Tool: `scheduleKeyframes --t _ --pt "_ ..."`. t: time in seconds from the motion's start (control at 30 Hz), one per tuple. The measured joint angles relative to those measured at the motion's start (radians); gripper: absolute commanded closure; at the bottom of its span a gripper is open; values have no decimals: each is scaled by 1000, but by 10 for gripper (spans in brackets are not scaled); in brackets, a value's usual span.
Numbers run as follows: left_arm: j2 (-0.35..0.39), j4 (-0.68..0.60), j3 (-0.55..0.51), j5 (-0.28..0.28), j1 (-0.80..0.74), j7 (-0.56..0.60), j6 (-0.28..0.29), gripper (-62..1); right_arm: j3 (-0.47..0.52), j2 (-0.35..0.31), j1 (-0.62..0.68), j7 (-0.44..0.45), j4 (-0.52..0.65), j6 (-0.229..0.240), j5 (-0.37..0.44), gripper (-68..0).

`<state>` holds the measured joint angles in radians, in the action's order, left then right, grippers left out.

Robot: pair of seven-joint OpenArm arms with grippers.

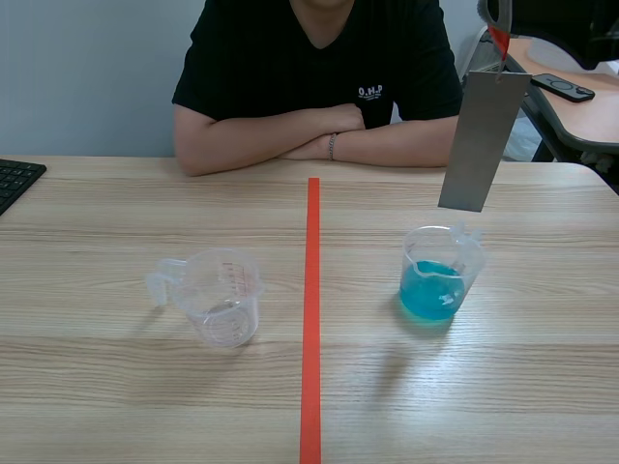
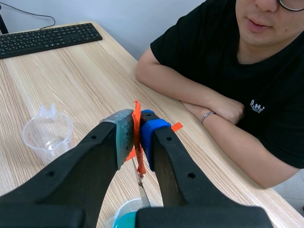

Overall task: Do the redox reaction experiment.
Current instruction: 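Move the plate over the blue solution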

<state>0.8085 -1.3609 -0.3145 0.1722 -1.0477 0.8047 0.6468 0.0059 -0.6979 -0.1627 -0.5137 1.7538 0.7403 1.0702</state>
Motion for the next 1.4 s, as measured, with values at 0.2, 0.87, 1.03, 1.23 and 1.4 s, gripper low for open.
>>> scheduleKeyframes --t 0.2,0.87,1.03,1.23,1.4 --pt "34 0 0 26 160 -3 47 -27 0 0 0 0 0 0 -1 -15" --pt "61 0 360 79 826 -293 48 -27 0 0 0 0 0 0 -4 -15" --pt "59 0 545 150 991 -370 48 -27 0 0 0 0 0 0 -4 -15" --pt "20 6 729 177 1178 -468 48 -27 0 0 0 0 0 0 -4 -15" --pt "-76 123 808 219 1289 -493 48 -27 0 0 0 0 0 0 -4 -15"
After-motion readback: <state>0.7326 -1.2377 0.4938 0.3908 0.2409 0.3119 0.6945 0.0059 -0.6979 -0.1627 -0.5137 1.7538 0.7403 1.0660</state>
